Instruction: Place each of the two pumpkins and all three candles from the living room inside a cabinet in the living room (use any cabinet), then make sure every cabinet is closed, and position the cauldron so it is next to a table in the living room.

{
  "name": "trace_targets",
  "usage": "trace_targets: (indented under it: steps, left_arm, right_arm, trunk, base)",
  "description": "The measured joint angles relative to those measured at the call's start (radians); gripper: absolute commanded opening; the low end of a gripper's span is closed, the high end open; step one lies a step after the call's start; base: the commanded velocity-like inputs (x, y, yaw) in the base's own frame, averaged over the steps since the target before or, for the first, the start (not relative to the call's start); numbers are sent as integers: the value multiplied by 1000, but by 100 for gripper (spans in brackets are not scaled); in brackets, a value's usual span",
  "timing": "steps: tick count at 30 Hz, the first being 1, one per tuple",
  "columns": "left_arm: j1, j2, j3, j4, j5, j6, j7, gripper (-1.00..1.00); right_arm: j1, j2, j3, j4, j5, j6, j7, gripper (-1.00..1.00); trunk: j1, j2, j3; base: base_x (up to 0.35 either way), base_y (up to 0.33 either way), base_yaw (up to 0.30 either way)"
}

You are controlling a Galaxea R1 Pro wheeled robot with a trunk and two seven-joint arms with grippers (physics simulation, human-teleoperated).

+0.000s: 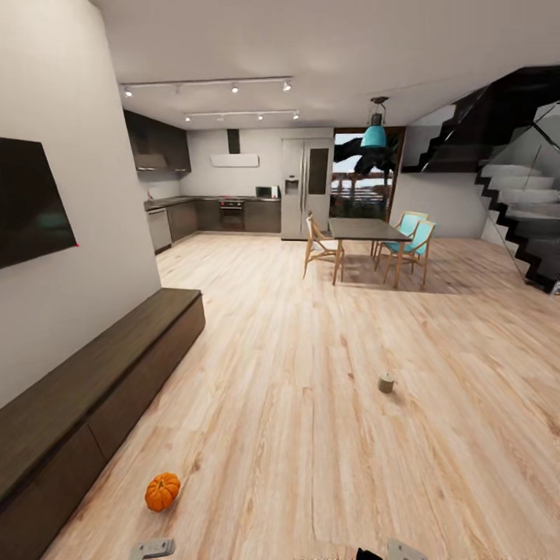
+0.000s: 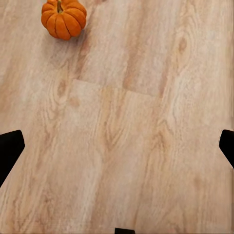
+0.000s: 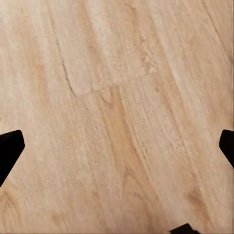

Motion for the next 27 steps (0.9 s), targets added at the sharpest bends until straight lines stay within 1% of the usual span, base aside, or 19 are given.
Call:
trace_targets:
  steps: [5,27]
  left_arm:
    - [0,0,1,0,1,0,0,100]
    - [0,0,2,0,3,-2,1,100]
  right_arm:
    - [1,1,-1,0,2,-6,0,100]
    - [3,4,-2,0,3,-9,0,100]
  trunk:
    - [-19,35,13]
    - [-104,189,82]
  base:
    - [0,0,-75]
    - [0,0,-5]
